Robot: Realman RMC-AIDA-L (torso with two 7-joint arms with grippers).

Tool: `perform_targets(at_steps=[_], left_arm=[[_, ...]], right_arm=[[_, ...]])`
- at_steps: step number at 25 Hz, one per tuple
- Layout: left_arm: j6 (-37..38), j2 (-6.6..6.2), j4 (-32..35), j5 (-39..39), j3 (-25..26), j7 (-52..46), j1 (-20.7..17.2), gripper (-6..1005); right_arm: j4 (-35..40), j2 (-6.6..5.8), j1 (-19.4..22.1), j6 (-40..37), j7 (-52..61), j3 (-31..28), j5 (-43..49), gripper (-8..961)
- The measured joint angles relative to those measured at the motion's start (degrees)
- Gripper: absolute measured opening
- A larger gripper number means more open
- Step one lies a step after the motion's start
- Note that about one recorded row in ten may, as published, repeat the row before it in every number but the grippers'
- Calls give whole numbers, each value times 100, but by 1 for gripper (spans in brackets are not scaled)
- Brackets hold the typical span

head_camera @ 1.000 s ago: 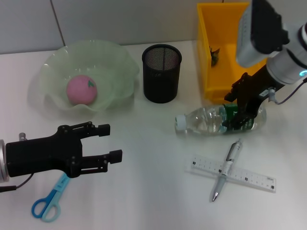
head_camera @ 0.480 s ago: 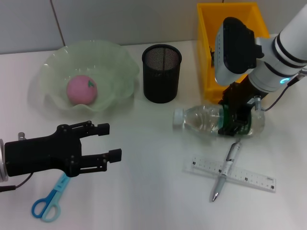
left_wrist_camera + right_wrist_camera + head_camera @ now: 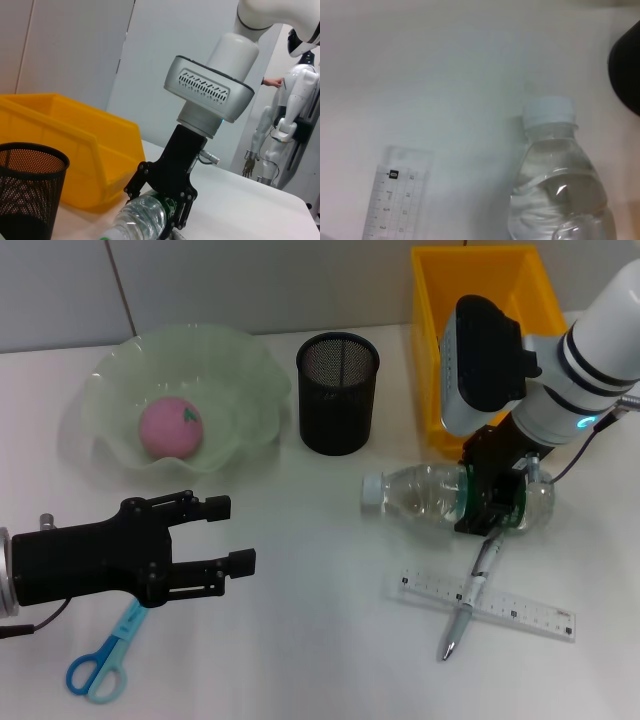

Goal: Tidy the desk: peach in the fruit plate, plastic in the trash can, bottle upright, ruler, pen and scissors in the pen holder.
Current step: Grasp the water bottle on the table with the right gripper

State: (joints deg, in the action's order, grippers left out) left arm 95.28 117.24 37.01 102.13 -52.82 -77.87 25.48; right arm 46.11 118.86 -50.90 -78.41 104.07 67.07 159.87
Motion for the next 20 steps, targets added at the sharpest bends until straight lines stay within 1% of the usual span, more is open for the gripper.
perform_targets(at_steps=[20], left_arm=[[37,9,-1,-47,0,-26,9,793]], right_arm=[[-151,14,28,177,15,-1,-20,768]])
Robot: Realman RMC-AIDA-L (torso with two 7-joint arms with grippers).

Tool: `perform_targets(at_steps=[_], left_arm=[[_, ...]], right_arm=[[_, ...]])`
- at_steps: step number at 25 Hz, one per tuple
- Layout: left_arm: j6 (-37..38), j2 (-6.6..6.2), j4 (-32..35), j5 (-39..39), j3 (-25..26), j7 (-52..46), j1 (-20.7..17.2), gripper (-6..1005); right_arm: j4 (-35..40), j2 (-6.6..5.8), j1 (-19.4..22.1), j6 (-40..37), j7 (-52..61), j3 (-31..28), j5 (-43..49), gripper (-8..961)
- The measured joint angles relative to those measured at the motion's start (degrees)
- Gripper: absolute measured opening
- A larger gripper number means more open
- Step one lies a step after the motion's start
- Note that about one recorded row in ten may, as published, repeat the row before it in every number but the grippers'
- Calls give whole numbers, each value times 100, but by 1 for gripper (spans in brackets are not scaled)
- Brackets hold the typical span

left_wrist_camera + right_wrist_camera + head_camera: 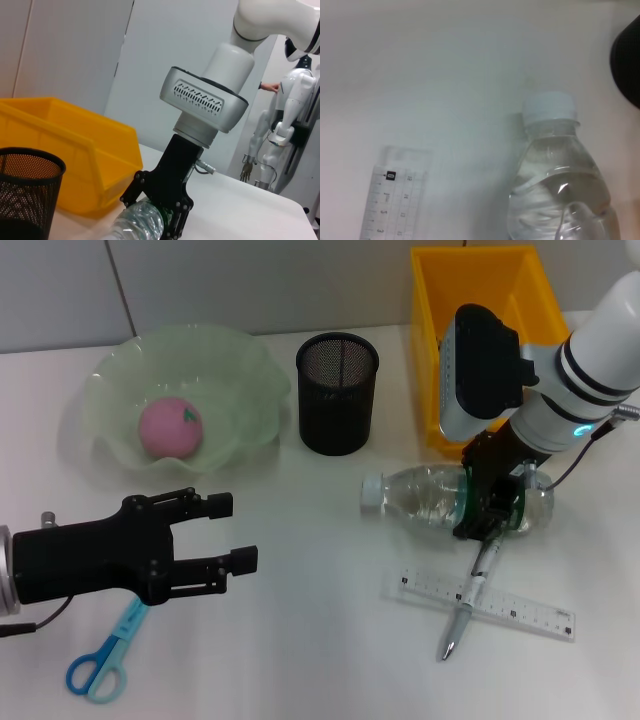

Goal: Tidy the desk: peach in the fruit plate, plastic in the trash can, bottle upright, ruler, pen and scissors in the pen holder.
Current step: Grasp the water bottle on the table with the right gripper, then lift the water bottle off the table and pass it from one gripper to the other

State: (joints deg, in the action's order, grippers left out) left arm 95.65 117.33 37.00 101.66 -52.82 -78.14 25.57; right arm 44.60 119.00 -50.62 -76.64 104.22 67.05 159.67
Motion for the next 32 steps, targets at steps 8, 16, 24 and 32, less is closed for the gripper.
perform_targets(at_steps=[8,16,24,32], left_arm=[[25,-2,0,-27,5,0,-1,791],[43,-7,0,-27,54,-39,-18,789],[82,27,-54,-33,381,-55,-5,787],[270,100,-339,-332,703,-125,32,786]], right_arm=[[559,14,316,-180,-37,-9,-399,767],[1167,-27,570,-639,-84,-178,-920,766],[1573,-46,880,-817,-187,-461,-1583,764],[2054,-20,1651,-876,-509,-794,-3223,762]])
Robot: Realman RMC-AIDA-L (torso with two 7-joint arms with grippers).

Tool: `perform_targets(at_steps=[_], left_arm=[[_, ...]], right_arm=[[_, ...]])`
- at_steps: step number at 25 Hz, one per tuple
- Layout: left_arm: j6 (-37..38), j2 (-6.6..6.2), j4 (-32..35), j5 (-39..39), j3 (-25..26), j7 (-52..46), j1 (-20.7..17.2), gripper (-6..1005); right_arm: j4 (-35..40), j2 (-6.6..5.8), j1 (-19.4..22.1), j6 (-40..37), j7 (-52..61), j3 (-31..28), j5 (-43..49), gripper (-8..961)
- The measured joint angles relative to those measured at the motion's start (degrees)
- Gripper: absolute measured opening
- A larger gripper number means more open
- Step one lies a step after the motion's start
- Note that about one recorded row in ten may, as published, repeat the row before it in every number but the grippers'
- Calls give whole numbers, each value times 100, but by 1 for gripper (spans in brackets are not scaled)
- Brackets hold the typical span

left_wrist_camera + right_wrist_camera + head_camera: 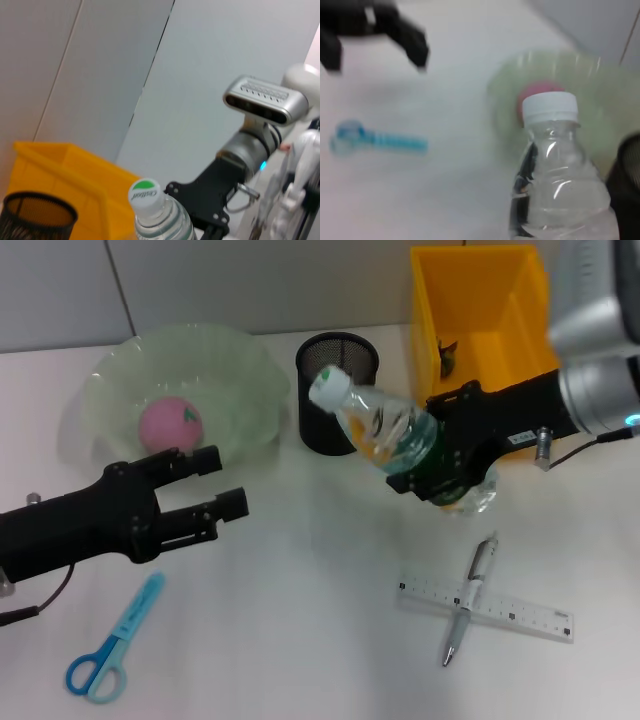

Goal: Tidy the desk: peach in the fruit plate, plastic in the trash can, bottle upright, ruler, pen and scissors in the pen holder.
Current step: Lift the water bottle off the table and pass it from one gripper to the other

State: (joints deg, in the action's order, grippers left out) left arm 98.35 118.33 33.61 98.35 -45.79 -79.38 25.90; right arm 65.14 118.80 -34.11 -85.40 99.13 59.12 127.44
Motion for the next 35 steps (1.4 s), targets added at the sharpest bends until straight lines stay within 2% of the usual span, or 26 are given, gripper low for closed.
perform_targets(at_steps=[1,2,6,10,16,21,29,31,35], left_arm=[[91,-3,-180,-224,4,18,15,785],[108,-3,-197,-264,5,24,15,785],[248,1,-428,-750,7,63,-5,784],[271,7,-562,-1069,21,72,-38,783],[335,20,-966,-1603,-9,305,0,782],[490,41,-1164,-1631,-35,513,96,781],[633,41,-1264,-1635,-53,763,204,779],[646,41,-1318,-1635,-54,885,239,779],[651,41,-1401,-1612,-86,1011,315,778]], right_arm=[[31,4,229,-10,-122,-13,-563,762],[31,4,229,-10,-122,-13,-563,762],[-167,20,675,-48,-373,45,-1809,762],[-598,26,787,-229,-659,56,-2472,762],[-1566,36,649,-573,-1157,346,-3180,762],[-2052,40,529,-598,-1415,666,-3604,762],[-2428,58,270,-534,-1560,794,-3712,762],[-2792,63,16,-471,-1702,795,-3757,762],[-2942,64,-117,-427,-1760,797,-3761,762]])
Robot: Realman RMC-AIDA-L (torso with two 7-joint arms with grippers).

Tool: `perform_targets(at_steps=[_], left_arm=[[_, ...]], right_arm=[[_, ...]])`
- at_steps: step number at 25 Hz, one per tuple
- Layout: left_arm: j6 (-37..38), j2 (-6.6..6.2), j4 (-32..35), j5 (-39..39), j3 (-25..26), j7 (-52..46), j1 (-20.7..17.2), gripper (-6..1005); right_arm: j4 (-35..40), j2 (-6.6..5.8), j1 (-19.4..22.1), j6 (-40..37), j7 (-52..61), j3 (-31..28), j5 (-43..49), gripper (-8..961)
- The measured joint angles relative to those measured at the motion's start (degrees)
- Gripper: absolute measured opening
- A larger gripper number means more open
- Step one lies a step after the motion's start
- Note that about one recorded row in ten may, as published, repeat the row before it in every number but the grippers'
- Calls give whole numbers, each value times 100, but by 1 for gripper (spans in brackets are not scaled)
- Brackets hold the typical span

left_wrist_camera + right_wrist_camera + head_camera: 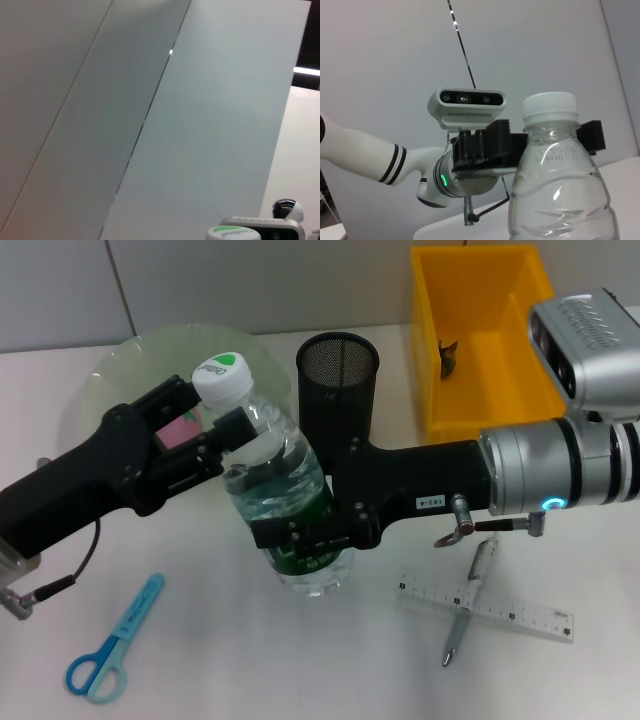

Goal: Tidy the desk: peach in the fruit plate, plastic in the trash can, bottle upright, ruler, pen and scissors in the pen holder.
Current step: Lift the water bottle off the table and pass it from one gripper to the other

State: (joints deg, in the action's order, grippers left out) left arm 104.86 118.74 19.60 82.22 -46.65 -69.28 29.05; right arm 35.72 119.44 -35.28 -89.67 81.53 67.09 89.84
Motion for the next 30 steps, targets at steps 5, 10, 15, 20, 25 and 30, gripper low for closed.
perform_targets(at_steps=[5,10,15,20,25,30], left_arm=[[-19,0,-28,5,-115,95,84,777],[-6,0,-27,3,-120,150,89,776],[-2,0,-27,8,-124,150,91,775],[-7,-8,-27,17,-125,116,81,773],[4,-15,-27,20,-142,99,55,772],[5,-18,-27,22,-178,93,50,771]], right_arm=[[-75,0,-96,79,-44,69,-3,762],[-78,0,-134,108,-44,81,18,763],[-78,-10,-143,109,-38,107,32,763],[-52,-16,-134,109,-38,210,40,763],[-30,-25,-105,103,-40,194,42,763],[-12,-27,-95,72,-72,180,43,763]])
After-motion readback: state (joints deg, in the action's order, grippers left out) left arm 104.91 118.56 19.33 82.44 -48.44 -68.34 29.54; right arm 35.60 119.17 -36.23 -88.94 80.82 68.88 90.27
